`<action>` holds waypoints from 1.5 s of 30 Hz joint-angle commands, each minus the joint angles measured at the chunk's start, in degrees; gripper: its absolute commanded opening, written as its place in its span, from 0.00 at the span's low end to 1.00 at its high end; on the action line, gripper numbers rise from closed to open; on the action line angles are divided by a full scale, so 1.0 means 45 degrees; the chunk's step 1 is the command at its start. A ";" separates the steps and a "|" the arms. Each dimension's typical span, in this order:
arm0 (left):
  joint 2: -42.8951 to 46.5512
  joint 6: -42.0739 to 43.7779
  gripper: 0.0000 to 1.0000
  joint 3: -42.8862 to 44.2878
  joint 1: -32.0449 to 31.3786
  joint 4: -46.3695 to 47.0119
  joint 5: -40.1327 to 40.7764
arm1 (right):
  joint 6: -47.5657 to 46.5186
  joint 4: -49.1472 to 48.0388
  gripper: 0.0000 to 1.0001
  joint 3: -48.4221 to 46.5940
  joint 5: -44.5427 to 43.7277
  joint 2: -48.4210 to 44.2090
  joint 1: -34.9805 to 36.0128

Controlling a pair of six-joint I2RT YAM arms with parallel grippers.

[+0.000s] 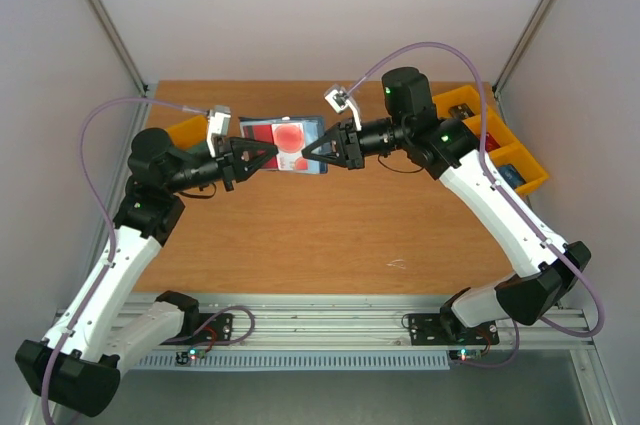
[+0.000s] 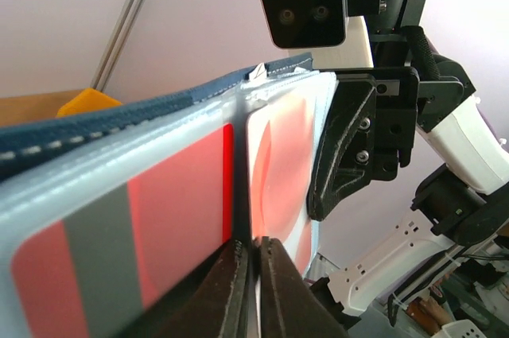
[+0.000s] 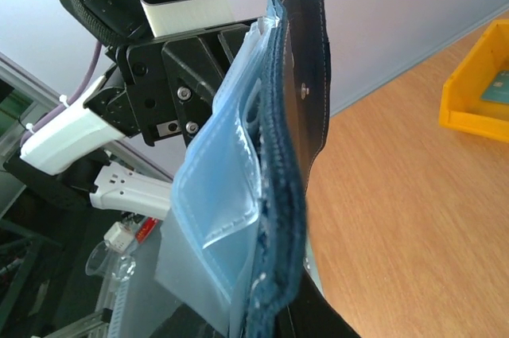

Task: Take the credit cards out of the card holder

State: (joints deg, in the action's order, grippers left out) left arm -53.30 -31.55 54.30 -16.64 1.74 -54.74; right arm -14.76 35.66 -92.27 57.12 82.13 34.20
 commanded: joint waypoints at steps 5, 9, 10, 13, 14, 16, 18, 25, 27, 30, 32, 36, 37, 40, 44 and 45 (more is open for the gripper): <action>0.0006 -0.0363 0.00 -0.0066 0.0109 0.1201 0.0103 | -0.0255 -0.0007 0.01 -0.0004 0.0615 -0.0419 0.0114; 0.0056 -0.0585 0.00 -0.0119 0.0097 0.1689 -0.0360 | -0.0280 -0.0039 0.01 -0.0004 0.0563 -0.0442 0.0100; 0.0080 -0.0611 0.00 -0.0105 0.0104 0.1704 -0.0419 | -0.0345 0.0034 0.01 -0.0004 0.0499 -0.0470 0.0102; 0.0214 -0.0445 0.00 0.0013 0.0118 0.1026 -0.0349 | -0.0476 0.0122 0.02 0.0183 0.0466 -0.0693 -0.0175; 0.0285 -0.0234 0.00 0.0085 0.0148 0.0486 -0.0215 | -0.0419 0.0037 0.01 0.0364 0.0484 -0.0809 -0.0357; 0.0348 0.0588 0.00 0.0138 0.0163 -0.0517 0.0042 | -0.0196 -0.0201 0.01 0.0703 0.0627 -0.1045 -0.0731; 0.0405 0.0913 0.00 0.0088 0.0182 -0.0966 0.0061 | -0.0141 -0.0148 0.01 0.0777 0.0796 -0.1124 -0.0882; 0.0477 0.0870 0.00 0.0179 0.0183 -0.0985 0.0062 | -0.0329 0.0275 0.01 0.0819 0.0628 -0.1329 -0.1101; 0.0540 0.1300 0.00 0.0295 0.0195 -0.1590 0.0351 | -0.0191 0.0296 0.01 0.1071 0.0583 -0.1479 -0.1551; 0.0658 0.2011 0.00 0.0475 0.0236 -0.2381 0.1055 | 0.0257 0.0260 0.01 0.1722 0.0667 -0.1656 -0.2530; 0.0709 0.2307 0.00 0.0522 0.0263 -0.2716 0.1468 | 0.0485 0.0273 0.01 0.2152 0.0726 -0.1747 -0.3025; 0.0750 0.2552 0.00 0.0511 0.0319 -0.3024 0.1882 | 0.0626 0.0522 0.01 0.2771 0.0504 -0.1871 -0.3708; 0.0750 0.2557 0.00 0.0496 0.0322 -0.3023 0.1858 | 0.0745 0.0514 0.01 0.2980 0.0477 -0.1840 -0.3861; 0.0755 0.2575 0.00 0.0490 0.0320 -0.2935 0.1704 | 0.0933 0.0789 0.01 0.3563 -0.0070 -0.1450 -0.4062; 0.0741 0.2469 0.00 0.0426 0.0326 -0.2647 0.1488 | 0.0864 0.1794 0.01 0.4357 -0.1398 0.0149 -0.3721; 0.0725 0.2415 0.00 0.0405 0.0338 -0.2575 0.1450 | 0.0918 0.1674 0.01 0.4624 -0.1389 0.0544 -0.3469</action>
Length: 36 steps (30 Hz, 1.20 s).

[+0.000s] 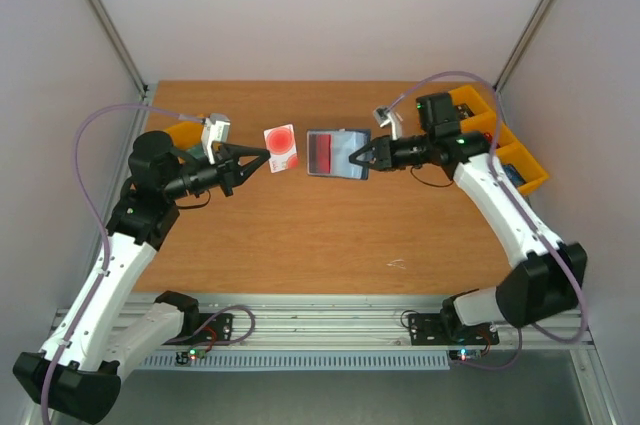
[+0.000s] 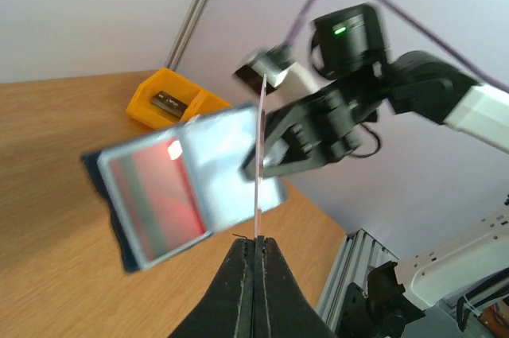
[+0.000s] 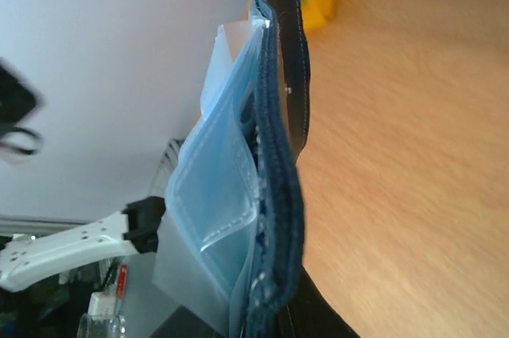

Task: Take the credit cards out of the card holder

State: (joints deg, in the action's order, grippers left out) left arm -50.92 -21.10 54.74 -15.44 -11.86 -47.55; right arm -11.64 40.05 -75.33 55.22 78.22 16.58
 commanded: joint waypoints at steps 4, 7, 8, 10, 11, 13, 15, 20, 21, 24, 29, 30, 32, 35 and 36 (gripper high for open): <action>0.0182 -0.0006 0.00 0.0249 0.0063 0.0591 -0.0145 | 0.0773 -0.0291 0.01 0.1324 -0.0273 0.3189 0.1850; 0.0227 -0.0118 0.00 0.0147 0.0063 0.0695 -0.0160 | 0.2185 -0.2183 0.01 0.1578 0.0347 0.4539 0.2391; 0.0266 -0.0160 0.00 0.0131 0.0069 0.0719 -0.0152 | 0.3003 -0.3029 0.01 0.1854 0.0534 0.4819 0.2439; 0.0326 -0.0192 0.00 0.0092 0.0047 0.0712 -0.0131 | 0.4487 -0.4650 0.01 0.2377 0.0638 0.5293 0.2438; 0.0346 -0.0178 0.00 0.0083 0.0059 0.0705 -0.0129 | 0.4867 -0.4954 0.01 0.2518 0.0490 0.5495 0.2445; 0.0381 -0.0174 0.00 0.0048 0.0054 0.0712 -0.0103 | 0.5291 -0.5051 0.01 0.2671 -0.0076 0.5826 0.2449; 0.0428 -0.0193 0.00 -0.0029 0.0067 0.0778 -0.0128 | 0.5496 -0.4960 0.01 0.2813 -0.0408 0.6080 0.2446; 0.0494 -0.0184 0.00 -0.0142 0.0066 0.0836 -0.0250 | 0.5143 -0.3527 0.15 0.3309 -0.1528 0.6031 0.2302; 0.0509 -0.0162 0.00 -0.0152 0.0059 0.0796 -0.0268 | 0.5059 -0.3305 0.22 0.3508 -0.1768 0.5833 0.2191; 0.0514 -0.0030 0.00 -0.0187 0.0064 0.0689 -0.0353 | 0.4665 -0.2384 0.40 0.3980 -0.2345 0.4888 0.1742; 0.0486 0.0416 0.00 -0.0216 0.0050 0.0641 -0.0784 | 0.2847 0.1689 0.57 0.2726 -0.4910 0.2996 0.1511; 0.0462 0.0506 0.00 -0.0212 0.0065 0.0613 -0.0901 | 0.2172 0.2633 0.59 0.2222 -0.5531 0.2671 0.1511; 0.0434 0.0932 0.00 -0.0182 0.0043 0.0561 -0.1263 | 0.1241 0.4278 0.61 0.0787 -0.6590 0.2089 0.1511; 0.0407 0.1564 0.00 -0.0072 0.0049 0.0243 -0.1971 | -0.0190 0.6453 0.62 -0.1409 -0.7753 0.1237 0.1643; 0.0410 0.2028 0.00 0.0001 0.0047 0.0002 -0.2216 | -0.0720 0.6876 0.61 -0.2264 -0.7918 0.0962 0.1830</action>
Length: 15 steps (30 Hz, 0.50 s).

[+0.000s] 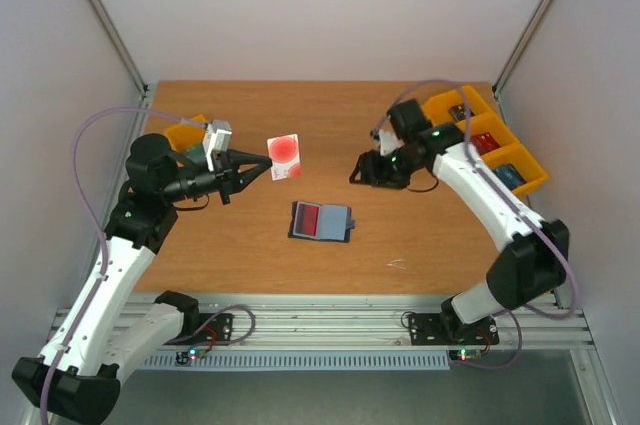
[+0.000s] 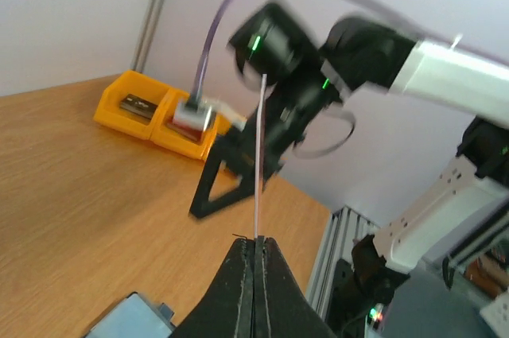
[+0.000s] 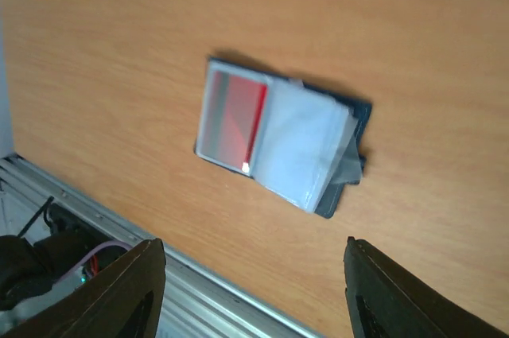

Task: Take the credit cards out of the card holder

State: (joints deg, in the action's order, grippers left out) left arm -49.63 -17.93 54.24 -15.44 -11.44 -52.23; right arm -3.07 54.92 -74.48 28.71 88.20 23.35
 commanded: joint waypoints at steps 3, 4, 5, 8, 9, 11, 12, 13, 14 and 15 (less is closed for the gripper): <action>0.0069 0.2816 0.00 0.0322 0.0029 -0.1061 -0.2055 | -0.4493 0.4513 0.61 -0.5049 -0.1622 -0.1714 0.1693; 0.0071 0.3278 0.00 0.0397 0.0003 -0.1462 -0.2360 | -0.5148 0.4805 0.61 -0.5895 -0.1305 -0.1718 0.2350; 0.0081 0.3936 0.00 0.0497 -0.0007 -0.1996 -0.2615 | -0.5627 0.5050 0.61 -0.6736 -0.0924 -0.1635 0.2948; 0.0108 0.6441 0.00 0.0848 -0.0072 -0.3969 -0.3278 | -0.6356 0.5546 0.61 -0.8658 -0.0050 -0.1003 0.4240; 0.0124 0.7307 0.00 0.0963 -0.0100 -0.4758 -0.3370 | -0.6552 0.5762 0.60 -0.9166 0.0019 -0.0638 0.4685; 0.0130 0.8440 0.00 0.1145 -0.0107 -0.5549 -0.3375 | -0.7061 0.6214 0.60 -1.0081 -0.0062 0.0062 0.5664; 0.0147 0.8756 0.00 0.1208 -0.0114 -0.5786 -0.3372 | -0.7280 0.6363 0.60 -1.0453 -0.0219 0.0379 0.6096; 0.0181 0.8928 0.00 0.1250 -0.0132 -0.5969 -0.3401 | -0.7422 0.6446 0.60 -1.0763 -0.0373 0.0614 0.6416; 0.0214 0.9144 0.00 0.1263 -0.0124 -0.6073 -0.3444 | -0.7501 0.6507 0.60 -1.1007 -0.0509 0.0829 0.6598; 0.0257 0.9215 0.00 0.1267 -0.0133 -0.6132 -0.3500 | -0.7535 0.6549 0.60 -1.1208 -0.0622 0.1014 0.6657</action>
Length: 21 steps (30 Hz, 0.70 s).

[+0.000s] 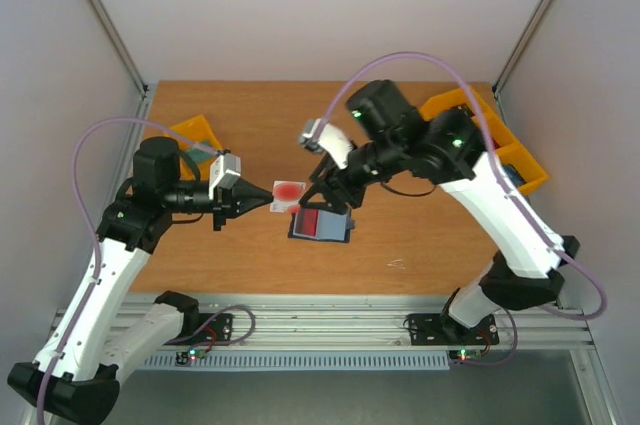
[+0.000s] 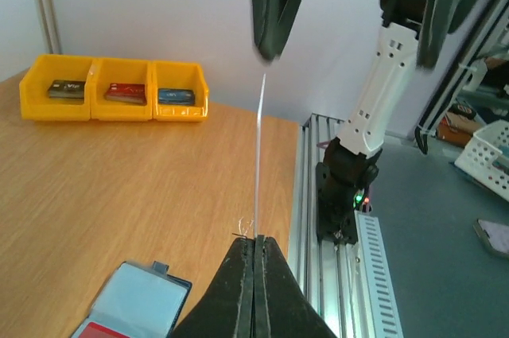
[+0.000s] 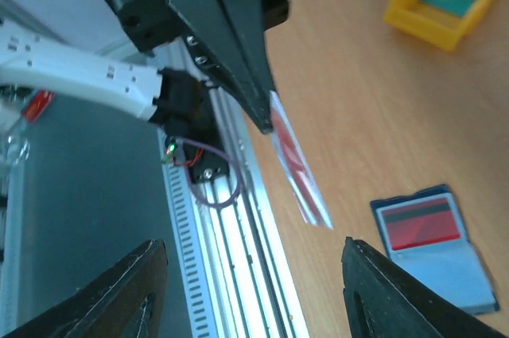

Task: Take the credit cards out of the card holder

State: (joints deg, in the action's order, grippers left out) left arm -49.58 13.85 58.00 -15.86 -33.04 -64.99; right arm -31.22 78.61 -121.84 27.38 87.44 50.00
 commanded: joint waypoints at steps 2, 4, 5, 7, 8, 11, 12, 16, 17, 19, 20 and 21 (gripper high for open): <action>0.0294 0.2287 0.00 0.0432 -0.0060 -0.1444 -0.0765 | -0.1325 0.1433 0.59 -0.1102 -0.0546 0.1466 0.0764; 0.0303 0.2331 0.00 0.0427 -0.0080 -0.1471 -0.0786 | -0.1364 0.1511 0.58 -0.1347 -0.0652 0.1686 0.0764; 0.0314 0.2347 0.00 0.0414 -0.0083 -0.1502 -0.0791 | -0.1364 0.1531 0.57 -0.1435 -0.0552 0.1793 0.0764; 0.0316 0.2372 0.00 0.0432 -0.0088 -0.1502 -0.0828 | -0.1344 0.1519 0.52 -0.1571 -0.0372 0.1936 0.0764; 0.0315 0.2358 0.00 0.0415 -0.0094 -0.1486 -0.0837 | -0.1345 0.1514 0.47 -0.1607 -0.0316 0.1978 0.0764; 0.0335 0.2339 0.00 0.0403 -0.0110 -0.1477 -0.0827 | -0.1379 0.1398 0.21 -0.1598 -0.0085 0.1995 0.0774; 0.0332 0.2320 0.00 0.0394 -0.0112 -0.1485 -0.0830 | -0.1396 0.1352 0.12 -0.1596 0.0037 0.1980 0.0766; 0.0376 0.2049 0.00 0.0314 -0.0118 -0.1223 -0.0632 | -0.1463 0.1219 0.01 -0.1503 0.0199 0.1828 0.0764; 0.0391 0.1829 0.00 0.0222 -0.0129 -0.0895 -0.0396 | -0.1419 0.1105 0.01 -0.1379 0.0105 0.1672 0.0760; 0.0456 0.0823 0.14 -0.0073 -0.0143 0.0143 0.0429 | -0.1256 0.0599 0.01 -0.0888 -0.0407 0.1302 0.0675; 0.0523 0.0320 0.39 -0.0278 -0.0140 0.0780 0.1038 | -0.1083 0.0281 0.01 -0.0582 -0.0567 0.1059 0.0519; 0.0617 -0.0411 0.68 -0.0526 -0.0130 0.1475 0.1639 | -0.0851 -0.0011 0.01 -0.0205 -0.0597 0.0831 0.0243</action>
State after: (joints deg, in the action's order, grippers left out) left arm -48.69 20.49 58.04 -16.23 -37.50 -64.82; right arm -37.10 82.81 -126.10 26.87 95.72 53.19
